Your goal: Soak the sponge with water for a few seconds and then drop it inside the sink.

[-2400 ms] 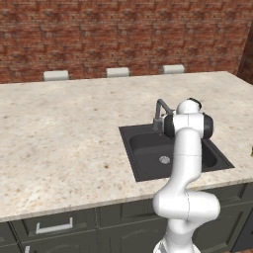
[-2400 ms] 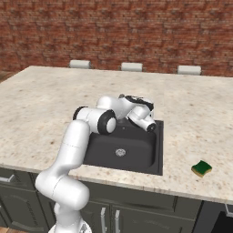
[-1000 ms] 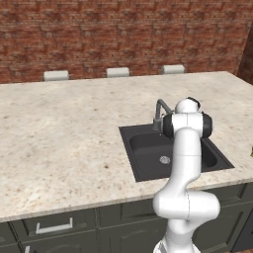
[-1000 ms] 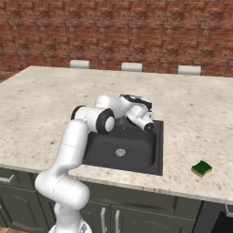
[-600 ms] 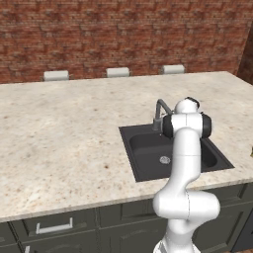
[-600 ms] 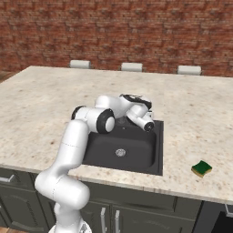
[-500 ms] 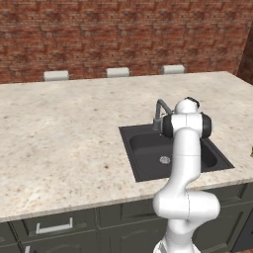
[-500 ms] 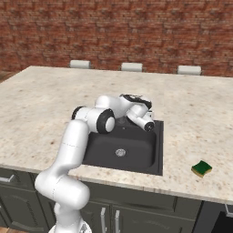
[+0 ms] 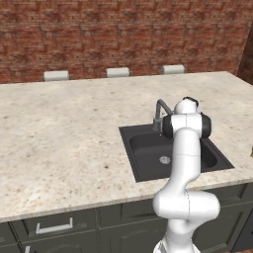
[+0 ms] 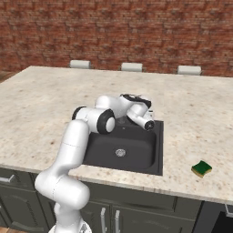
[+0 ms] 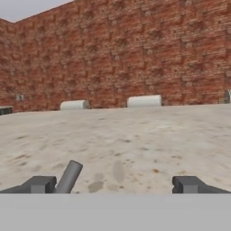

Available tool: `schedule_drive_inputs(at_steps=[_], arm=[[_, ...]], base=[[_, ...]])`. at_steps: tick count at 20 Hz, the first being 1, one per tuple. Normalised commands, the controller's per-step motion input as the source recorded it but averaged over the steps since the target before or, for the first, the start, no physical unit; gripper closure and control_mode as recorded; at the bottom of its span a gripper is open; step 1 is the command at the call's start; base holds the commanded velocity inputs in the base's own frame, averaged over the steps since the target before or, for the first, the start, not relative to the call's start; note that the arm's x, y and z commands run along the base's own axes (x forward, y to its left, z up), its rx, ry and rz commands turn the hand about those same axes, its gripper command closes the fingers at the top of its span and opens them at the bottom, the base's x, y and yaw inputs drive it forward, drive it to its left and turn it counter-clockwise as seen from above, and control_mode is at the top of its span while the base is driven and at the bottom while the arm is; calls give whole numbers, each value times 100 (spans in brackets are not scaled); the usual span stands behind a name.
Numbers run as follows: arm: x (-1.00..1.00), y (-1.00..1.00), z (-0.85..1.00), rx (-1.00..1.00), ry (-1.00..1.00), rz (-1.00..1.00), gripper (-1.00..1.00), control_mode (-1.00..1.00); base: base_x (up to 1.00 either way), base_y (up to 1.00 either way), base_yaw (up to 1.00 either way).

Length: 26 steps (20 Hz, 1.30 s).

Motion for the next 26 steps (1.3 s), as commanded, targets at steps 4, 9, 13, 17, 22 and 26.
schedule_drive_inputs(at_steps=[4,9,13,17,22,26], arm=[[7,-59,-24,0,2,-3,-100,-100],[8,-59,-25,0,2,-3,-100,-100],[7,-58,-23,0,2,-3,-100,-100],[6,-58,-22,0,1,-2,-100,-100],[3,-45,-6,1,0,0,-100,-100],[3,-26,3,3,0,0,-100,-100]], base=[[0,0,0],[0,0,0],[0,0,0],[0,0,0],[0,0,0],[0,0,0]])
